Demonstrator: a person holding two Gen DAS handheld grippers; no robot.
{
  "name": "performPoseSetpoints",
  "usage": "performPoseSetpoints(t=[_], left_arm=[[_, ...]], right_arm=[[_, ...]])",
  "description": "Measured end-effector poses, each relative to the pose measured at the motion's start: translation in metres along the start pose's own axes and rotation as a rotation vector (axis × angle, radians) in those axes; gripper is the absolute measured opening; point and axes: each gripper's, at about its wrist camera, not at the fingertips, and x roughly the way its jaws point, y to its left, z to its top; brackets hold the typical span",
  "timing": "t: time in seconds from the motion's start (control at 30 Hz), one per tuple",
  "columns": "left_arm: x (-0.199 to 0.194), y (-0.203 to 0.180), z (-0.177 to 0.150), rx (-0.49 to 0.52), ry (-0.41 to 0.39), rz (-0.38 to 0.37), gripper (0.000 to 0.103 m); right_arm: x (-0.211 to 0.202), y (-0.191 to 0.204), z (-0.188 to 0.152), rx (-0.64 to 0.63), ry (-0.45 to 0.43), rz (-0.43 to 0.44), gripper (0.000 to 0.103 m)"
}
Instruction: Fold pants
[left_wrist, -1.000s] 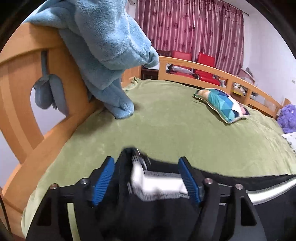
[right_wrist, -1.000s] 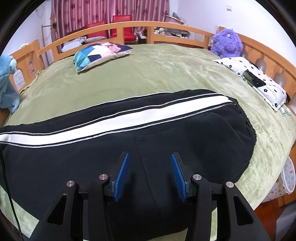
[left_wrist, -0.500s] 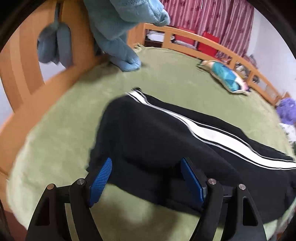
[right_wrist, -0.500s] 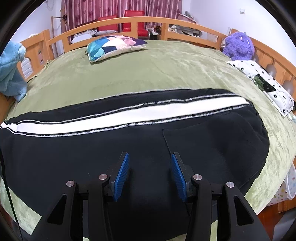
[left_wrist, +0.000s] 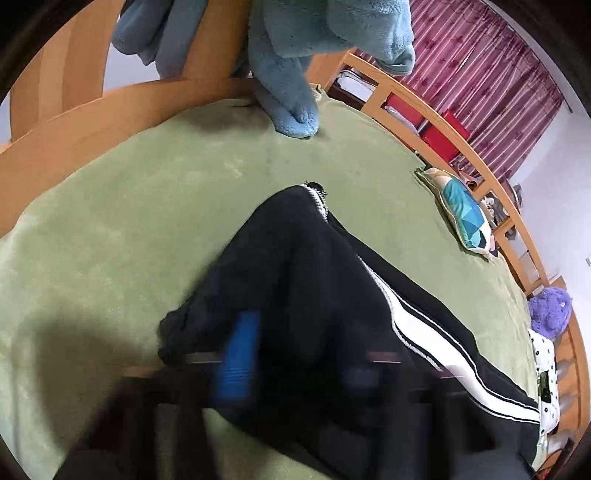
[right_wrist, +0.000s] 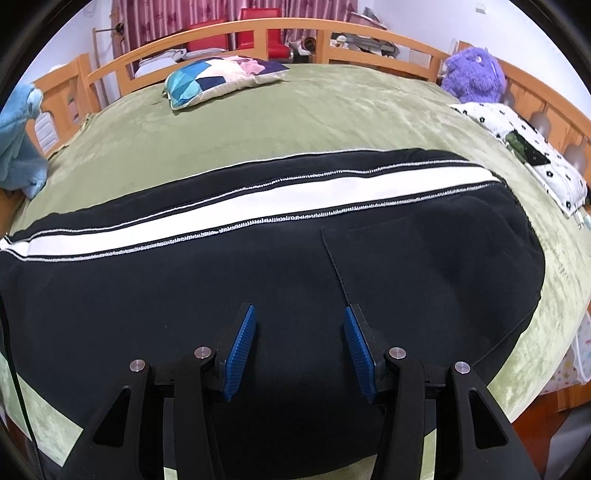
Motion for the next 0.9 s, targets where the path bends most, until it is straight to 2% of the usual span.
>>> performPoseSetpoints(t=[0.07, 0.23, 0.27, 0.3, 0.33, 0.37, 0.4, 0.47, 0.53, 0.6, 0.63, 0.67, 0.73, 0.77, 0.9], left_arm=[[-0.009, -0.003, 0.001, 0.04, -0.004, -0.013, 0.007], [-0.033, 0.006, -0.002, 0.041, -0.013, -0.033, 0.007], [-0.035, 0.006, -0.004, 0.048, -0.021, -0.032, 0.015], [-0.036, 0.005, -0.007, 0.068, -0.026, 0.012, 0.022], [-0.037, 0.004, -0.008, 0.081, -0.023, 0.072, 0.049], [-0.039, 0.004, -0.009, 0.089, -0.024, 0.116, 0.069], [-0.044, 0.006, -0.012, 0.096, -0.051, 0.139, 0.071], [-0.051, 0.013, -0.016, 0.091, -0.08, 0.131, 0.071], [-0.05, 0.022, -0.018, 0.073, -0.075, 0.132, 0.071], [-0.041, 0.032, -0.018, 0.046, -0.065, 0.165, 0.07], [-0.037, 0.036, -0.018, 0.035, -0.059, 0.177, 0.065], [-0.031, 0.039, -0.017, 0.023, -0.053, 0.18, 0.052], [-0.015, 0.044, -0.013, 0.016, -0.006, 0.135, 0.021], [-0.014, 0.044, -0.009, 0.024, -0.002, 0.133, 0.018], [-0.042, 0.043, 0.011, 0.045, -0.091, 0.146, 0.016]], right_arm=[[0.0, 0.002, -0.001, -0.002, 0.0, 0.001, 0.049], [-0.007, 0.004, -0.001, -0.012, -0.018, 0.005, 0.049], [-0.007, 0.004, -0.001, -0.01, -0.019, 0.01, 0.049], [-0.007, 0.005, -0.001, -0.007, -0.018, 0.016, 0.049], [-0.008, 0.005, -0.002, -0.007, -0.017, 0.022, 0.049], [-0.008, 0.006, -0.002, -0.01, -0.018, 0.024, 0.049], [-0.009, 0.006, -0.003, -0.015, -0.02, 0.022, 0.049], [-0.012, 0.005, -0.003, -0.021, -0.028, 0.022, 0.049], [-0.014, 0.002, -0.003, -0.02, -0.033, 0.02, 0.049], [-0.012, -0.001, -0.003, -0.012, -0.03, 0.017, 0.049], [-0.011, -0.002, -0.003, -0.008, -0.026, 0.016, 0.049], [-0.009, -0.003, -0.003, -0.005, -0.02, 0.014, 0.049], [-0.007, -0.002, -0.004, -0.002, -0.013, 0.01, 0.049], [-0.006, -0.003, -0.003, -0.003, -0.012, 0.007, 0.049], [-0.006, -0.006, -0.002, 0.007, -0.018, -0.002, 0.049]])
